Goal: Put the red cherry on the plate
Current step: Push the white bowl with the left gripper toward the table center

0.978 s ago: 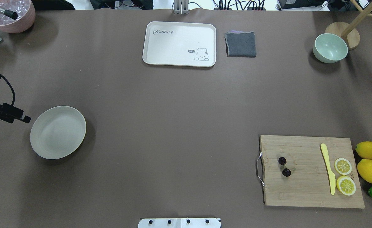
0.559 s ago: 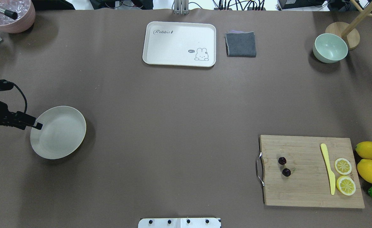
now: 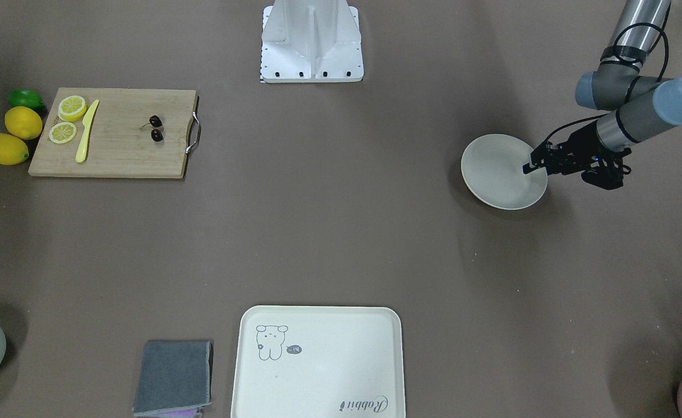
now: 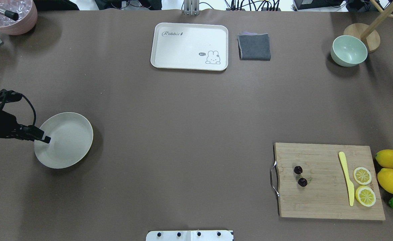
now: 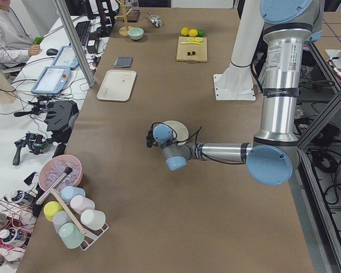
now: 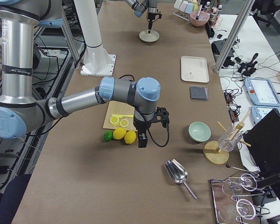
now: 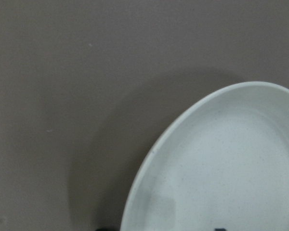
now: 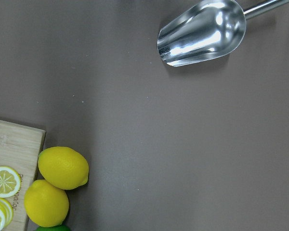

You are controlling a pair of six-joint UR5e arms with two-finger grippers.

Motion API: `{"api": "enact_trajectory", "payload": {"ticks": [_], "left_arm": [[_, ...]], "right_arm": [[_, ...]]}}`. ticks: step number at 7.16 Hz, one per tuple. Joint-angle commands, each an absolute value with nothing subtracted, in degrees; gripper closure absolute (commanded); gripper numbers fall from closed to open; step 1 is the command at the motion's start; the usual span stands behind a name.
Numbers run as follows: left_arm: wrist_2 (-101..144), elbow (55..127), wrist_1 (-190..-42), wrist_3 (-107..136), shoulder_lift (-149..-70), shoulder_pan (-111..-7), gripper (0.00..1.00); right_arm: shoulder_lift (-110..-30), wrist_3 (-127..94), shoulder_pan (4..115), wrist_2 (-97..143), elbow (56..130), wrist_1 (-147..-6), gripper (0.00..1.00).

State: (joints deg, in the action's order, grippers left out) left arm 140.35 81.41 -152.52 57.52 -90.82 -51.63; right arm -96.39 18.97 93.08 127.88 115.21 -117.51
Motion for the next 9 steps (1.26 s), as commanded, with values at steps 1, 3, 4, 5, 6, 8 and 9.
{"api": "enact_trajectory", "payload": {"ticks": [1,3,4,5,6,8,9], "left_arm": [[143.06,81.30,-153.28,58.01,-90.44,-51.59,1.00],[146.60,81.91,-153.11,58.09,-89.57,-52.29,1.00],[148.34,82.09,-152.58,58.10,-89.91,-53.17,1.00],[151.32,82.44,-151.01,60.18,-90.96,-55.35,1.00],[153.00,83.31,-148.56,61.95,-93.75,-56.50,1.00],[153.28,87.78,-136.30,62.31,-101.47,-58.17,1.00],[152.85,91.98,-127.36,62.31,-105.34,-58.18,1.00]], "right_arm": [[-96.59,18.98,93.08,127.88,115.31,-117.51,0.00],[-96.59,18.98,93.08,127.88,115.31,-117.51,0.00],[-96.59,18.98,93.08,127.88,115.66,-117.51,0.00],[-96.68,18.98,93.08,127.88,115.75,-117.51,0.00],[-96.59,18.98,93.08,127.88,115.75,-117.51,0.00],[-95.98,18.98,93.08,127.88,115.58,-117.51,0.00],[-95.19,18.90,93.08,127.88,114.97,-117.51,0.00]]}}
